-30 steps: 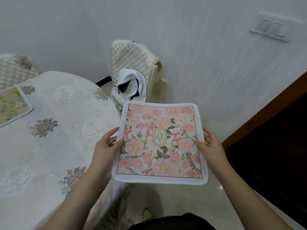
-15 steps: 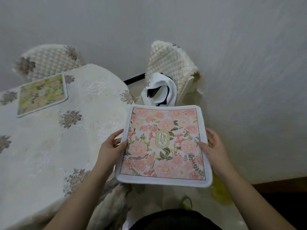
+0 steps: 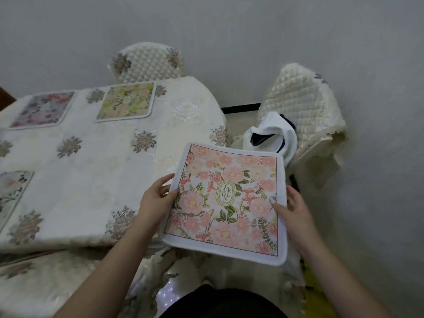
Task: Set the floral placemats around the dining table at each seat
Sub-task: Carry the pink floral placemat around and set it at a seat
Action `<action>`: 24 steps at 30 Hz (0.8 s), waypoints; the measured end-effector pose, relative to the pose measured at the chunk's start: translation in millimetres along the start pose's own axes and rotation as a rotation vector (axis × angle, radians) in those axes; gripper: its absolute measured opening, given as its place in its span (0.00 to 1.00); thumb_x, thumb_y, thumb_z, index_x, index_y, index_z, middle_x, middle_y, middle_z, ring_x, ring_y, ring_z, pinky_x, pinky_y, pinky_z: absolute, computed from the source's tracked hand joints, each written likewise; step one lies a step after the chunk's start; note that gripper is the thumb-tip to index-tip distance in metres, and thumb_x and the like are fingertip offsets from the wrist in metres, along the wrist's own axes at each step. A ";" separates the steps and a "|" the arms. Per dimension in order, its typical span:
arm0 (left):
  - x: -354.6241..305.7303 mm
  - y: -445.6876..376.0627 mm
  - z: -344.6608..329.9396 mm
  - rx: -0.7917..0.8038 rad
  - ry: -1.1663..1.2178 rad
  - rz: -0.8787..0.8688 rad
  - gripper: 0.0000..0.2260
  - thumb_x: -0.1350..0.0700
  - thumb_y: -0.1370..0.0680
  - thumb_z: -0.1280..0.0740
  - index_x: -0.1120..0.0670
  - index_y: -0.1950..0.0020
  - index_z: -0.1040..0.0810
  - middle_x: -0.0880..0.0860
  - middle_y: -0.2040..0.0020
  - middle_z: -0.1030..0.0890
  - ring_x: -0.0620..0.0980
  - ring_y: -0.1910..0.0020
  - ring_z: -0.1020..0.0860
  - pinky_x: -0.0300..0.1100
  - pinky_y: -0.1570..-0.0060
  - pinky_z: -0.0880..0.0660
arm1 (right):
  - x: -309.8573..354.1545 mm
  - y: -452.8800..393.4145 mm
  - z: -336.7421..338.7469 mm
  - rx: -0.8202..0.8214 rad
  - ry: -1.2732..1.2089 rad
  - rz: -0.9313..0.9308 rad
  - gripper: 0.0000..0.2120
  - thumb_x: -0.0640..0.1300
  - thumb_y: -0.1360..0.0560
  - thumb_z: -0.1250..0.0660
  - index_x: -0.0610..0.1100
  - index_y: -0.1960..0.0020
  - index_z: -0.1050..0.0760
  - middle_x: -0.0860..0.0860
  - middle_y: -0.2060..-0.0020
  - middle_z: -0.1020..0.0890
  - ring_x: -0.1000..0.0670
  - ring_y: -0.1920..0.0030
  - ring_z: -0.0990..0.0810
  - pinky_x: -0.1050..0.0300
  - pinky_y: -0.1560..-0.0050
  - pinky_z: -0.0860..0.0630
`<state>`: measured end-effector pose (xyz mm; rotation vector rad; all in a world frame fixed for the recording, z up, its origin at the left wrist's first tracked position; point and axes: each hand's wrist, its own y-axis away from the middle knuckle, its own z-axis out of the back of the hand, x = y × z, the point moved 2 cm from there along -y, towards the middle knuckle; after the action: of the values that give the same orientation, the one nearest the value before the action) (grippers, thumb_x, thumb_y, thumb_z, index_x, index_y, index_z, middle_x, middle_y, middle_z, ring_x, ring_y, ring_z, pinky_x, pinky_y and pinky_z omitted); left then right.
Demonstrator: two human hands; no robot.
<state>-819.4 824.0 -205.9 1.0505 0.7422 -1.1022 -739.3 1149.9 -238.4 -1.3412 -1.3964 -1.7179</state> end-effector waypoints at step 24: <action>67.7 -77.6 157.7 -0.429 0.023 0.130 0.15 0.55 0.19 0.35 0.42 0.33 0.25 0.44 0.49 0.15 0.40 0.54 0.17 0.39 0.58 0.20 | 22.6 -111.6 -228.2 0.421 0.194 -0.106 0.22 0.34 0.22 0.35 0.50 0.32 0.33 0.44 0.46 0.17 0.43 0.51 0.16 0.41 0.53 0.18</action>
<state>-875.2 646.2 -233.3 0.7341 0.8701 -0.7744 -924.5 975.2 -253.1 -0.8628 -1.6240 -1.4630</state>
